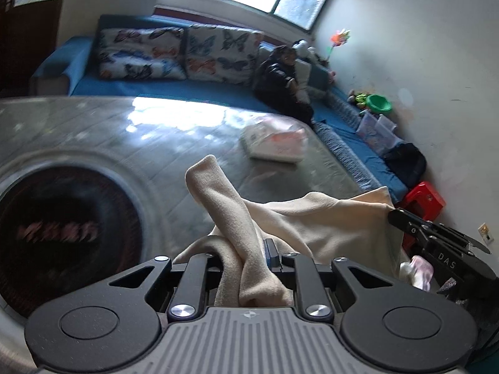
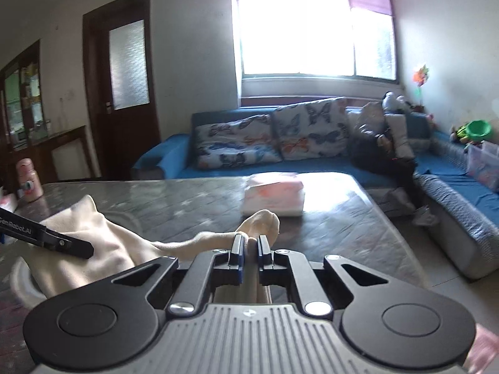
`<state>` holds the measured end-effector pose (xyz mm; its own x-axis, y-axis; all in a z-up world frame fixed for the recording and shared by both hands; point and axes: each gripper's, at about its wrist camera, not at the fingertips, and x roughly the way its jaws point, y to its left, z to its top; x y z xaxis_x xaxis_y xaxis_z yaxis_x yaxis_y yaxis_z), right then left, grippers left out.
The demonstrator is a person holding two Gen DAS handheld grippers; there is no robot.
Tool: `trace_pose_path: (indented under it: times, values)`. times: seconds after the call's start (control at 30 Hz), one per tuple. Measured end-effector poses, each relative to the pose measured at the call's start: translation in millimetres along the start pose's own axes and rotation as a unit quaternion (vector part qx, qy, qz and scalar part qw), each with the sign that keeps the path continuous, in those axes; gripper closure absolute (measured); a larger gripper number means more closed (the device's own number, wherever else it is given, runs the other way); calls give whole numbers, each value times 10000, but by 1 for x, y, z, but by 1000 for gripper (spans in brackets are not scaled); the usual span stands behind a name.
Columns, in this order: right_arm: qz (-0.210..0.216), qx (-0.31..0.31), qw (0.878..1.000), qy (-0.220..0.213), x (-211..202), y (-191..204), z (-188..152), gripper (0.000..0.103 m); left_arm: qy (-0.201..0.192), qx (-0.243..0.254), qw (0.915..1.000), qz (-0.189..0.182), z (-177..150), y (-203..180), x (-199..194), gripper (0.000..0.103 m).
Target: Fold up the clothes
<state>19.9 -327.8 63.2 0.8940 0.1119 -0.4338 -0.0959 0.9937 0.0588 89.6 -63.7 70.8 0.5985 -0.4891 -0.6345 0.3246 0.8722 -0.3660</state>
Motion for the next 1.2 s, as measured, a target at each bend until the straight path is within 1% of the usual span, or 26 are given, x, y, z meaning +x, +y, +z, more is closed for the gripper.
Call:
trace_pose_path:
  times: [0.17, 0.27, 0.4, 0.53, 0.6, 0.77, 0.9, 1.03, 1.07, 1.13, 1.2]
  values:
    - [-279, 21, 9996, -15, 1, -24, 1, 96, 137, 129, 9997, -174, 10, -24, 25, 85]
    - [-417, 53, 9991, -2, 4, -35, 0, 96, 251, 173, 9993, -216, 11, -33, 37, 85]
    - [-587, 94, 9982, 15, 7, -49, -1, 96, 344, 234, 9988, -266, 8, -40, 50, 85]
    - [-655, 158, 9977, 70, 12, -58, -7, 96, 423, 244, 9984, -301, 5, -43, 59, 85]
    - [-677, 196, 9974, 125, 17, -61, -10, 96, 559, 228, 9977, -319, 1, -42, 64, 85]
    - [-712, 231, 9963, 412, 27, -63, -25, 96, 1066, -80, 9936, -370, -13, -27, 78, 85]
    - [-786, 231, 9949, 597, 33, -63, -37, 96, 1274, 49, 9915, -260, -24, -23, 84, 84]
    - [-878, 313, 9926, 776, 42, -68, -43, 95, 1373, 99, 9902, -250, -30, -19, 85, 80]
    - [-904, 321, 9919, 830, 45, -69, -45, 93, 1387, 93, 9900, -232, -31, -18, 84, 75]
    - [-974, 287, 9904, 934, 50, -71, -49, 92, 1369, 84, 9904, -176, -32, -15, 83, 69]
    - [-1024, 271, 9900, 931, 51, -71, -50, 90, 1332, 94, 9909, -157, -32, -13, 81, 62]
